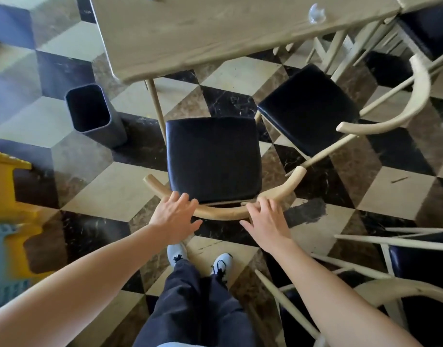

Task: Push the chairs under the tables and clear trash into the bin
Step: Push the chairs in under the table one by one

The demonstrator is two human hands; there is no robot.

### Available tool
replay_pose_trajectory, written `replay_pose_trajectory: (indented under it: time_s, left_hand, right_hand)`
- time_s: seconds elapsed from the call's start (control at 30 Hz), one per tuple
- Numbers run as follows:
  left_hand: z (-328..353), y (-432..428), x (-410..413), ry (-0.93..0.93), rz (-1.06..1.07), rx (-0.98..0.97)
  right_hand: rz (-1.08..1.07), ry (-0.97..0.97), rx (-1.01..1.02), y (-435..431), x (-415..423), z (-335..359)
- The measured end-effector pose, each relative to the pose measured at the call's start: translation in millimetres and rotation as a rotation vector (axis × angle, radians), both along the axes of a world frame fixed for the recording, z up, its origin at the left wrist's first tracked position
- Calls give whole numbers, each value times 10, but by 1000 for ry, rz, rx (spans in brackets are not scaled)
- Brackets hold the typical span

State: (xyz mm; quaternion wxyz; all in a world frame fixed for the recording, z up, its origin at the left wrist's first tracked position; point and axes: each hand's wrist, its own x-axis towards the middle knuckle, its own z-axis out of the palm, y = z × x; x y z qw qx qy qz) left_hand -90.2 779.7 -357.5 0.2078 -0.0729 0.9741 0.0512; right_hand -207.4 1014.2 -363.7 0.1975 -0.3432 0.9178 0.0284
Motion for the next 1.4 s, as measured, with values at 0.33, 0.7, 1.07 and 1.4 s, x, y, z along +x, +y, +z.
replay_pose_trajectory:
  time_s: [0.33,0.7,1.07,1.4]
  left_hand:
    - [-562,-189,-132,66,-148,6]
    - [-872,-317,-197,307,-249,38]
    - [-939,-444,-412,569,-227,56]
    - [-931,-670,-741,591,-219,56]
  right_hand:
    - [227,68,-140,64,-344,-621]
    - [341,238,-321,70,-477,-800]
    - [356,294,-356,-107,-765,-828]
    - [397,300,-431,-327,-1141,-903]
